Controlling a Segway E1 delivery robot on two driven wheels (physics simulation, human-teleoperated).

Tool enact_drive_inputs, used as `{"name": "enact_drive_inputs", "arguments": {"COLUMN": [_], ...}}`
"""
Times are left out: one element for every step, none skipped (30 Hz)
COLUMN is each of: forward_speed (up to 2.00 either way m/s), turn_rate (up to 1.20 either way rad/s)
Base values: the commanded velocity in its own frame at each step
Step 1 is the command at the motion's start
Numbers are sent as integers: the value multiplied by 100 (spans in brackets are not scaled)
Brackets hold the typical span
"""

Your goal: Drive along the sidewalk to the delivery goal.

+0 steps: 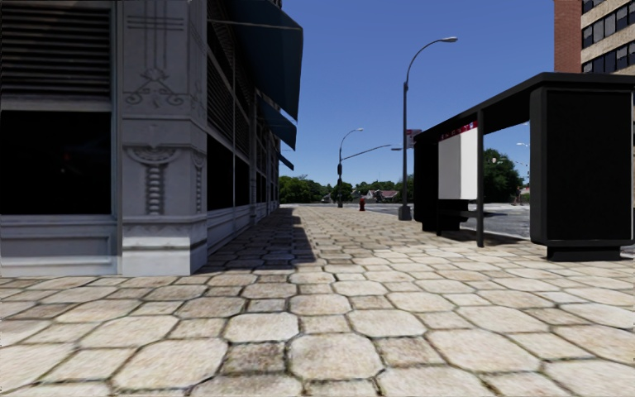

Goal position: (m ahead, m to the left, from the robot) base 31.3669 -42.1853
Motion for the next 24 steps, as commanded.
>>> {"name": "enact_drive_inputs", "arguments": {"forward_speed": [200,200,200,200,200,200,200,200,200,200,200,200,200,200,200,200,200,200,200,200,200,200,200,200], "turn_rate": [0,0,0,0,0,0,0,0,0,0,0,0,0,0,0,0,0,0,0,0,0,0,0,0]}}
